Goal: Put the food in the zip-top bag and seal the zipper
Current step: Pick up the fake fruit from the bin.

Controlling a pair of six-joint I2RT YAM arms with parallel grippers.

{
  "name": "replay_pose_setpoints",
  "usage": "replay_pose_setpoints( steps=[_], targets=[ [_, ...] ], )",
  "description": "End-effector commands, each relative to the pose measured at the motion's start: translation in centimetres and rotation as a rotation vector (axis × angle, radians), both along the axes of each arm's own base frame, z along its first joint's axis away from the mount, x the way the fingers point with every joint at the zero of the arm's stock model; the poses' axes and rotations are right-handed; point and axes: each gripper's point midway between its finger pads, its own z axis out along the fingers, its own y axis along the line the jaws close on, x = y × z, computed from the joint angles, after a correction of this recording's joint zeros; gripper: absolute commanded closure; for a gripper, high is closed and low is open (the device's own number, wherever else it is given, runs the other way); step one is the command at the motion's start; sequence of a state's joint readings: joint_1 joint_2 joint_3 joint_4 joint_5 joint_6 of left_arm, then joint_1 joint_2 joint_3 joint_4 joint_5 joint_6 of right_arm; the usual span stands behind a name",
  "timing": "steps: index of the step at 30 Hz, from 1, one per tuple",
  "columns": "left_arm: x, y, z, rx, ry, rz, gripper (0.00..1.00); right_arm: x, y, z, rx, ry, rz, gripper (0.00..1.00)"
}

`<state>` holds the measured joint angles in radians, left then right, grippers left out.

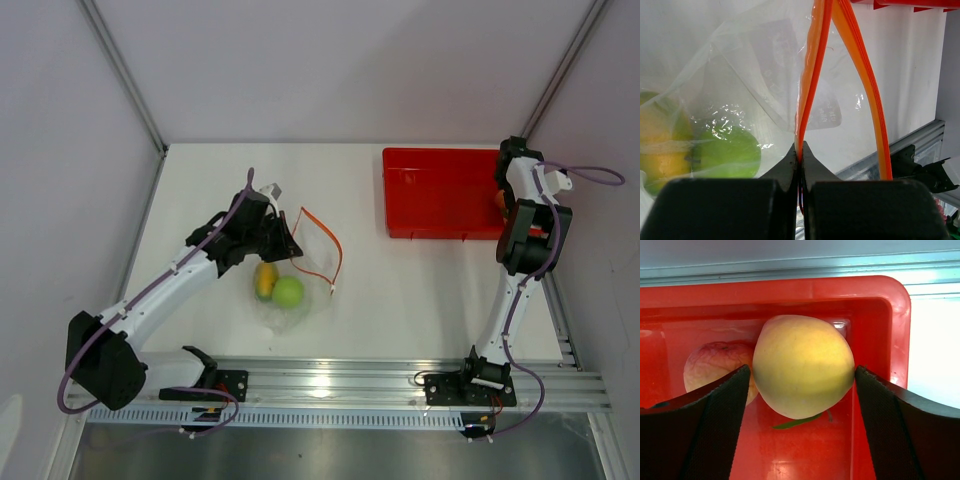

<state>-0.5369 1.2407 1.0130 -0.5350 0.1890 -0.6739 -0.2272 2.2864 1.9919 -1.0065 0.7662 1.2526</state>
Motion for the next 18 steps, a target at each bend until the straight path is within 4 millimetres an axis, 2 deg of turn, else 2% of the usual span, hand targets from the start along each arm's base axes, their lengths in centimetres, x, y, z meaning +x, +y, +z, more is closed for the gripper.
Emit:
replay_pose_setpoints(
  steps=[1,8,12,18],
  targets=[
    [0.1,-0.8,0.5,-0.03,-0.012,-0.013,0.99,0.0,-0.9,-0.6,-0.028,0.008,-0.015,0.16],
    [-0.1,-0.9,0.4,-0.029,-0.009,-0.019,1.0,0.1,-0.5,-0.4,-0.01,-0.002,-0.001,0.3],
    [-0.2,-1.0,0.5,-0.029,-0.01,-0.023,0.99,0.1,-0.4,0.2,-0.008,-0.015,0.0,0.53],
    [-0.4,-0.9,0.3,-0.03,-0.012,-0.024,1.0,0.1,-0.1,1.9,-0.029,-0.035,0.009,0.72]
  ],
)
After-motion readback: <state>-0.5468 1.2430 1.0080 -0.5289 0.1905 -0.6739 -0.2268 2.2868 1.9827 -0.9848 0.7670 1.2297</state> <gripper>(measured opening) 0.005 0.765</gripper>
